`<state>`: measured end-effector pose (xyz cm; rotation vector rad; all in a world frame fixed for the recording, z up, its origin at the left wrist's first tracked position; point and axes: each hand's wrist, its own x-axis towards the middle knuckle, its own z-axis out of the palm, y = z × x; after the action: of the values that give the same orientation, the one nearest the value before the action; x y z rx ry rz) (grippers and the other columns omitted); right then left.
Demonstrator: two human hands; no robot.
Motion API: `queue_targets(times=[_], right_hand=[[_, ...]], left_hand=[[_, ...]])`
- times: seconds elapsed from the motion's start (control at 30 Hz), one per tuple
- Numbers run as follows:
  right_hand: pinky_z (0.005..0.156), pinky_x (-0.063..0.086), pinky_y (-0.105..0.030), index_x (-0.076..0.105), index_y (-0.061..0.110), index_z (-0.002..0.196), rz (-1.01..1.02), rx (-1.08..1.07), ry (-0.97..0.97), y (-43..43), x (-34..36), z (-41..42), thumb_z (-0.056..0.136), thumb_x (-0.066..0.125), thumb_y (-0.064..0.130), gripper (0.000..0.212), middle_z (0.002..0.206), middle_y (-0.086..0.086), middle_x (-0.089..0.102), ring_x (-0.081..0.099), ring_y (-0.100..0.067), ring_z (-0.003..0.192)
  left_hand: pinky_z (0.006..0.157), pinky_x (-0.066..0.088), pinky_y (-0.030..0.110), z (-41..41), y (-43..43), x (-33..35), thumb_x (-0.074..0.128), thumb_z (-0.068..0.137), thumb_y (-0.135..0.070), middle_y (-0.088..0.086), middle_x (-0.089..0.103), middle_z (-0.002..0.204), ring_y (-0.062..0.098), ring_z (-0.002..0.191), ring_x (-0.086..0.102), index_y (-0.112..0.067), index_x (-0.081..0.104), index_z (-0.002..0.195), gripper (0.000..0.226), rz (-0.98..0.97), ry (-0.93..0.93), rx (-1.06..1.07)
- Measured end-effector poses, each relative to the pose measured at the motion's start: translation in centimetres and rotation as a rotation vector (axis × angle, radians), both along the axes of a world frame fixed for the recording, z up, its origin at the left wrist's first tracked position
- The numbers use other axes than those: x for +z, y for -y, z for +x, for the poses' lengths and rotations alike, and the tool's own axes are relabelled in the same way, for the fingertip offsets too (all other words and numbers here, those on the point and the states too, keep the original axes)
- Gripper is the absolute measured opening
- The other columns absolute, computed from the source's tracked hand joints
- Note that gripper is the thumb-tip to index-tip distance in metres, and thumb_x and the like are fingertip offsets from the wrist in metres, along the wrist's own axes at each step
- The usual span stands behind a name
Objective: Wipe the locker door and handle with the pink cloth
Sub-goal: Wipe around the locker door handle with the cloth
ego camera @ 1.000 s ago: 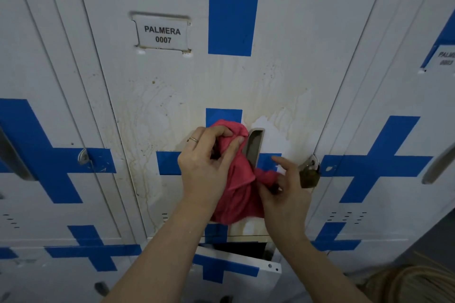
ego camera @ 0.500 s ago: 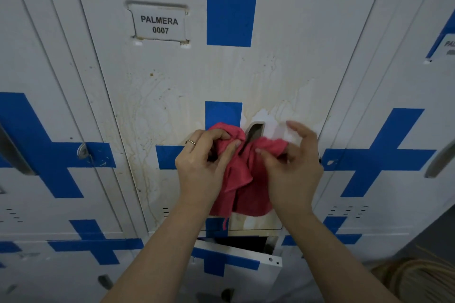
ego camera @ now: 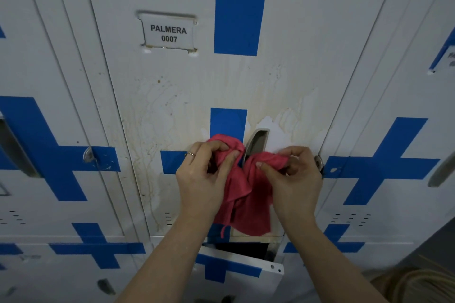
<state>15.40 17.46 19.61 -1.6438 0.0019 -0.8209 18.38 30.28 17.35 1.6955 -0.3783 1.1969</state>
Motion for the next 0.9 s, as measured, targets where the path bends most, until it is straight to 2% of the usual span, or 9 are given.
queue_targets(times=[0.1,0.2,0.27,0.37,0.47,0.6,0.73,0.9], right_hand=[[0.057,0.049,-0.016,0.05,0.029,0.075,-0.015,-0.029,0.042,0.0,1.1,0.5,0.062,0.077,-0.002,0.043,0.065,0.008,0.063,0.06,-0.002,0.057],[0.06,0.051,-0.019,0.05,0.028,0.074,-0.039,-0.051,0.097,0.1,1.3,0.9,0.064,0.075,-0.003,0.041,0.065,0.011,0.06,0.059,-0.003,0.059],[0.062,0.05,-0.022,0.05,0.027,0.074,-0.054,-0.022,0.041,0.0,-0.5,0.4,0.065,0.075,-0.004,0.04,0.065,0.01,0.059,0.058,-0.003,0.061],[0.06,0.05,-0.019,0.05,0.026,0.074,-0.021,0.038,-0.057,-0.1,-2.4,-0.3,0.066,0.075,-0.005,0.041,0.065,0.006,0.06,0.057,-0.004,0.059],[0.061,0.052,-0.027,0.049,0.031,0.074,-0.051,-0.032,0.004,0.1,-1.0,0.8,0.065,0.073,-0.005,0.044,0.064,0.005,0.061,0.06,-0.012,0.06],[0.062,0.049,-0.018,0.048,0.027,0.075,-0.164,-0.029,0.022,0.0,-2.1,0.3,0.068,0.074,-0.001,0.039,0.067,0.008,0.058,0.058,-0.005,0.063],[0.061,0.047,-0.009,0.046,0.033,0.074,-0.207,-0.023,0.004,0.1,-4.4,0.0,0.068,0.076,-0.001,0.045,0.069,0.011,0.058,0.058,-0.002,0.069],[0.062,0.047,-0.008,0.045,0.037,0.074,-0.247,0.006,0.037,0.0,-4.1,0.1,0.067,0.076,-0.003,0.051,0.069,0.015,0.057,0.059,-0.002,0.069]], left_hand=[[0.065,0.04,0.004,0.0,0.0,0.1,0.068,0.078,-0.028,-0.009,0.054,0.081,-0.004,0.071,0.048,-0.025,0.056,0.088,0.015,-0.008,-0.01,-0.008],[0.063,0.041,0.006,0.0,0.1,0.1,0.068,0.078,-0.029,-0.009,0.054,0.081,0.0,0.07,0.049,-0.025,0.056,0.088,0.016,-0.009,-0.014,-0.004],[0.064,0.042,0.008,0.0,0.0,0.1,0.068,0.078,-0.029,-0.009,0.055,0.082,0.001,0.07,0.049,-0.025,0.056,0.088,0.016,-0.011,-0.007,-0.006],[0.065,0.041,0.005,0.0,-0.1,0.1,0.069,0.077,-0.027,-0.009,0.055,0.082,-0.002,0.072,0.049,-0.021,0.058,0.088,0.016,0.003,-0.001,-0.017],[0.068,0.04,0.003,0.0,-0.3,0.0,0.069,0.077,-0.025,-0.009,0.056,0.083,-0.01,0.077,0.049,-0.013,0.063,0.084,0.016,-0.003,-0.022,-0.026],[0.067,0.041,0.004,-0.1,-0.5,-0.4,0.069,0.077,-0.026,-0.009,0.056,0.082,-0.011,0.076,0.049,-0.012,0.063,0.085,0.017,-0.006,-0.026,-0.028],[0.067,0.042,0.005,0.0,-0.8,-0.6,0.068,0.077,-0.027,-0.009,0.055,0.081,-0.012,0.077,0.049,-0.011,0.064,0.085,0.019,0.008,-0.014,-0.032],[0.063,0.043,0.008,-0.2,-0.9,-0.7,0.068,0.076,-0.028,-0.01,0.055,0.079,0.0,0.069,0.049,-0.022,0.059,0.088,0.016,-0.012,-0.01,-0.029]])
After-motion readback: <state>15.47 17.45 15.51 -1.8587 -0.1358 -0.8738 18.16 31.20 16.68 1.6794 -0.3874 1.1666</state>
